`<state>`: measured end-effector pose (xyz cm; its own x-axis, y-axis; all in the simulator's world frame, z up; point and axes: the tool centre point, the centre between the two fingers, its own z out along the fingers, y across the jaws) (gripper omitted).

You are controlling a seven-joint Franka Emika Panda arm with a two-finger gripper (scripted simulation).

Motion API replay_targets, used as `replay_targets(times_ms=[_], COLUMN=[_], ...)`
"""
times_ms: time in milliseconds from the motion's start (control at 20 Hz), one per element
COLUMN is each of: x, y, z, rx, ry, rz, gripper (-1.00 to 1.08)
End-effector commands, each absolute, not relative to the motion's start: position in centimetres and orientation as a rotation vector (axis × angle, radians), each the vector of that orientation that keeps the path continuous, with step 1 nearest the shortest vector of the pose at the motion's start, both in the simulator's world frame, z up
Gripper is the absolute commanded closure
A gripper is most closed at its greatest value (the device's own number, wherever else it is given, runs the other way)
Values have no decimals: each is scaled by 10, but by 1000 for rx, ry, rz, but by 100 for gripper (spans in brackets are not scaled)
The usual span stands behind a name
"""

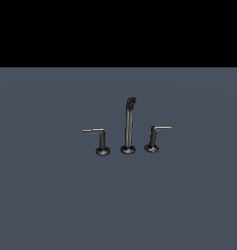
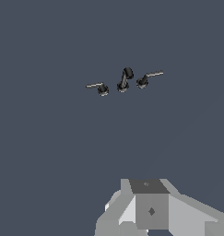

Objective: Turn on the faucet by rotating a designated handle.

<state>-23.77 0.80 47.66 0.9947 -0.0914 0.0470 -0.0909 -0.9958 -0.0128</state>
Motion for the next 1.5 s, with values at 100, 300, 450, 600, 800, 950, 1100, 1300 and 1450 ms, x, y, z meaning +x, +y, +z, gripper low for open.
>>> replay_targets(times_ms=[100, 300, 450, 600, 800, 950, 1100, 1300, 1450], x=[-231, -223, -215, -206, -193, -183, -173, -158, -147], y=[19, 31, 41, 51, 63, 71, 78, 87, 93], z=[458, 437, 419, 402, 378, 360, 343, 319, 303], rx=[-3121, -3109, -3095, -3078, -3049, -3024, -2996, -2954, -2920], ry=[248, 373, 475, 577, 712, 812, 909, 1036, 1127], rz=[-71, -67, -64, -60, -56, -52, -48, -43, -40], gripper=[108, 108, 108, 108, 108, 108, 108, 108, 108])
